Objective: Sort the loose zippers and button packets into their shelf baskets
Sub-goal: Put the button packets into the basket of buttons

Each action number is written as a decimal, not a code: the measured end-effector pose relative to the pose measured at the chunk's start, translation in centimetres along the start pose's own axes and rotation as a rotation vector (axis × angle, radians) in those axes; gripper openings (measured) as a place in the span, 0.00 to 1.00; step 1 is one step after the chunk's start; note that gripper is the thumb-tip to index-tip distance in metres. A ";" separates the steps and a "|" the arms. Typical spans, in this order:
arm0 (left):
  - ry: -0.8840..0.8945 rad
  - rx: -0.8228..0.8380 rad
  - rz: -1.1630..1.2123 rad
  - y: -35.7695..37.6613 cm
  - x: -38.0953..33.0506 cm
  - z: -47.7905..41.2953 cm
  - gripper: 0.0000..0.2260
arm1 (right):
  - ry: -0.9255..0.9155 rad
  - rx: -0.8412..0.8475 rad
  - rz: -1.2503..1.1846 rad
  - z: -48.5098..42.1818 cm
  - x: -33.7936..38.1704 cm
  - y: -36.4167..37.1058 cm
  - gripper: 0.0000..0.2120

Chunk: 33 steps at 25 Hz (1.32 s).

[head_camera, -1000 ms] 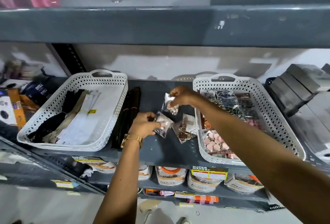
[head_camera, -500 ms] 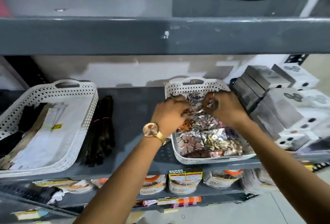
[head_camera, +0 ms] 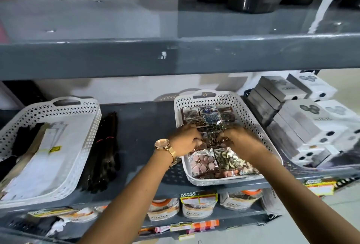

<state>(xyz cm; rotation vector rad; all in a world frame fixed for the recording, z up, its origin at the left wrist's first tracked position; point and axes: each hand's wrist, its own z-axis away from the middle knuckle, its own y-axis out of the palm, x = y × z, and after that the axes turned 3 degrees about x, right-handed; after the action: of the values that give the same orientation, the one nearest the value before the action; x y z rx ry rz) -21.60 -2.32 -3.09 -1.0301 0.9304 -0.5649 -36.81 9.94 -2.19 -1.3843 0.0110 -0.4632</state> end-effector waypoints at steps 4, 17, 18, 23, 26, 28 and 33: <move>-0.034 -0.014 0.021 0.1 -0.4 0.1 0.14 | -0.048 -0.075 0.075 0.6 -0.1 0.0 0.17; -0.493 -0.167 0.371 -0.9 7.7 5.1 0.25 | -0.228 -0.263 -0.403 -3.0 8.0 -4.4 0.13; -0.502 -0.146 0.275 0.2 7.6 5.0 0.26 | -0.271 -0.180 -0.360 -3.9 9.4 -3.6 0.13; -0.489 -0.235 0.292 2.0 8.1 5.2 0.14 | -0.285 0.257 0.615 -8.2 14.0 1.1 0.21; -0.509 -0.277 0.467 2.3 8.3 5.8 0.14 | -0.194 0.411 0.568 -10.0 15.5 1.2 0.26; -0.531 -0.345 0.538 2.7 8.5 6.1 0.13 | -0.245 0.377 0.418 -10.5 15.9 1.4 0.26; -0.533 -0.382 0.673 2.9 8.6 6.4 0.23 | -0.369 0.067 -0.076 -10.0 14.4 1.3 0.14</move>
<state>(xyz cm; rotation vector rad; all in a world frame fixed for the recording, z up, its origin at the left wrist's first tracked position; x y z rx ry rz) -11.73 -4.71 -7.63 -1.0480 0.8454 0.4503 -26.08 -3.97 -1.74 -1.3895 -0.3564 -0.2627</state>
